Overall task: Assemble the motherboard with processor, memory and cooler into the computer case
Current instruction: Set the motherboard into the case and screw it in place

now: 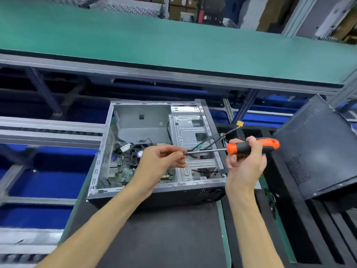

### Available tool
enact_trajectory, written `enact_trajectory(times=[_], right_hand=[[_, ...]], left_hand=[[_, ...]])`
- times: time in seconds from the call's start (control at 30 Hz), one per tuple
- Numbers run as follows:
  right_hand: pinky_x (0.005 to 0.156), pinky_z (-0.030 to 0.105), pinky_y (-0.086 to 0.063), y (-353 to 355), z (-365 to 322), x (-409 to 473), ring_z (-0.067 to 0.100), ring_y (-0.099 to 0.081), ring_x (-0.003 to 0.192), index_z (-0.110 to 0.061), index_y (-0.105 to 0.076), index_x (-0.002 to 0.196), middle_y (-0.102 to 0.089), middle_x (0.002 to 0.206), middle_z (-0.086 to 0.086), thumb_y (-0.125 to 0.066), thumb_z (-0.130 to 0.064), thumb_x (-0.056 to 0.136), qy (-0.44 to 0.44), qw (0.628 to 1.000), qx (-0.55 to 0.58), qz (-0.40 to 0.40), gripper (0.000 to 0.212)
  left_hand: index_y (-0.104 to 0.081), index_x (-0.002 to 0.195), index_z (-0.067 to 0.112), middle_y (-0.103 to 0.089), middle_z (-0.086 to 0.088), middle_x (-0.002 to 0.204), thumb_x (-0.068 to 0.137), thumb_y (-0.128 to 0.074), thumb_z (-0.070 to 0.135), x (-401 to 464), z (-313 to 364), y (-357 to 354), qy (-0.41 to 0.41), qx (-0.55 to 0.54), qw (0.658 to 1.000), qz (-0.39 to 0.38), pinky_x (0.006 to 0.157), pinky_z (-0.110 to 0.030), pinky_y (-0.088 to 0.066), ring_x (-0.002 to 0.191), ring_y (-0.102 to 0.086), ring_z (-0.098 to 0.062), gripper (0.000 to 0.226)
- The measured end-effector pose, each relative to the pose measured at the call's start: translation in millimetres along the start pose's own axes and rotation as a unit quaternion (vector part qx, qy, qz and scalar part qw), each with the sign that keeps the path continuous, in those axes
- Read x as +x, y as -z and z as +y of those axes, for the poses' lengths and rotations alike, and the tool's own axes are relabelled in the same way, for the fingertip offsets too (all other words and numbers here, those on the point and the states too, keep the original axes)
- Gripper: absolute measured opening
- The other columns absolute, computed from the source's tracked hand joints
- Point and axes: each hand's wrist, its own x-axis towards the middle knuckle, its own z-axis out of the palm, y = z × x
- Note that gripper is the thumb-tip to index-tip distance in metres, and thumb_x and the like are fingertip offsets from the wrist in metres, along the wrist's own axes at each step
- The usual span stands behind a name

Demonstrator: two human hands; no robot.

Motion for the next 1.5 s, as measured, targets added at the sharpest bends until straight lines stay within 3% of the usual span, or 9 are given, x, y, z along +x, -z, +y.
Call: enact_trajectory(times=[0.1,0.43,0.63,0.83,1.0,1.1,1.2,1.3,1.5], right_hand=[[0.038,0.021,-0.034,-17,13,-5,0.014,-0.043,0.041,-0.006,-0.053,0.089,-0.069,0.075,0.012,-0.059,-0.029,0.091,-0.017,1.0,-0.01,-0.004,0.024],[0.04,0.023,-0.037,-57,40,-11,0.014,-0.045,0.044,-0.007,-0.047,0.111,-0.069,0.086,0.016,-0.056,-0.026,0.098,-0.048,0.999,-0.02,-0.015,0.025],[0.041,0.024,-0.04,-68,49,-7,0.014,-0.046,0.045,-0.008,-0.056,0.088,-0.072,0.085,0.015,-0.056,-0.025,0.098,-0.048,0.996,-0.038,-0.066,0.02],[0.042,0.024,-0.04,-73,54,6,0.016,-0.046,0.047,-0.006,-0.048,0.107,-0.07,0.085,0.016,-0.058,-0.027,0.096,-0.066,0.995,-0.029,-0.076,0.026],[0.042,0.025,-0.04,-77,56,16,0.016,-0.046,0.046,-0.007,-0.05,0.096,-0.071,0.084,0.015,-0.059,-0.026,0.094,-0.065,0.994,-0.018,-0.09,0.021],[0.042,0.025,-0.04,-81,57,22,0.018,-0.046,0.047,-0.005,-0.048,0.105,-0.07,0.085,0.016,-0.059,-0.026,0.093,-0.074,0.993,-0.014,-0.096,0.026],[0.042,0.024,-0.04,-86,60,26,0.017,-0.045,0.045,-0.006,-0.049,0.103,-0.071,0.084,0.015,-0.059,-0.026,0.093,-0.078,0.989,-0.017,-0.122,0.025],[0.042,0.025,-0.04,-95,66,22,0.016,-0.045,0.043,-0.009,-0.055,0.095,-0.071,0.083,0.013,-0.059,-0.026,0.092,-0.08,0.98,-0.044,-0.176,0.019],[0.04,0.027,-0.045,-115,91,-1,0.018,-0.053,0.042,-0.011,-0.055,0.095,-0.066,0.062,0.004,-0.061,-0.026,0.093,-0.09,0.925,-0.154,-0.337,0.017]], left_hand=[[-0.079,0.091,0.016,-0.076,-0.012,0.084,0.09,-0.068,0.006,4,0,17,-0.052,0.045,0.997,0.041,0.074,-0.032,-0.061,0.077,-0.074,-0.028,0.015],[-0.08,0.091,0.021,-0.077,-0.009,0.088,0.09,-0.069,0.01,21,13,66,-0.051,0.031,0.998,0.034,0.077,-0.027,-0.059,0.082,-0.075,-0.027,0.016],[-0.08,0.093,0.014,-0.076,-0.014,0.094,0.091,-0.069,0.011,26,16,78,0.013,-0.032,0.999,0.04,0.077,-0.03,-0.061,0.088,-0.074,-0.03,0.012],[-0.076,0.1,0.005,-0.075,-0.019,0.095,0.092,-0.067,0.007,28,19,75,0.005,-0.056,0.997,0.058,0.078,-0.03,-0.06,0.089,-0.073,-0.033,0.013],[-0.073,0.109,0.005,-0.074,-0.02,0.096,0.094,-0.065,0.014,31,23,71,0.003,-0.06,0.996,0.066,0.079,-0.032,-0.06,0.089,-0.073,-0.032,0.019],[-0.067,0.118,0.012,-0.075,-0.018,0.097,0.099,-0.058,0.025,34,25,74,0.017,-0.058,0.995,0.079,0.078,-0.034,-0.061,0.089,-0.073,-0.03,0.025],[-0.071,0.108,0.017,-0.075,-0.008,0.085,0.101,-0.054,0.024,36,22,87,-0.021,0.024,0.985,0.168,0.066,-0.026,-0.058,0.077,-0.069,-0.021,0.02],[-0.071,0.096,0.024,-0.07,0.005,0.077,0.101,-0.053,0.022,34,15,108,-0.094,0.195,0.94,0.263,0.062,-0.014,-0.048,0.07,-0.061,-0.003,0.019],[-0.064,0.103,0.027,-0.061,0.007,0.094,0.097,-0.056,0.022,24,-1,149,-0.104,0.315,0.878,0.344,0.063,-0.009,-0.039,0.075,-0.052,-0.002,0.011]])
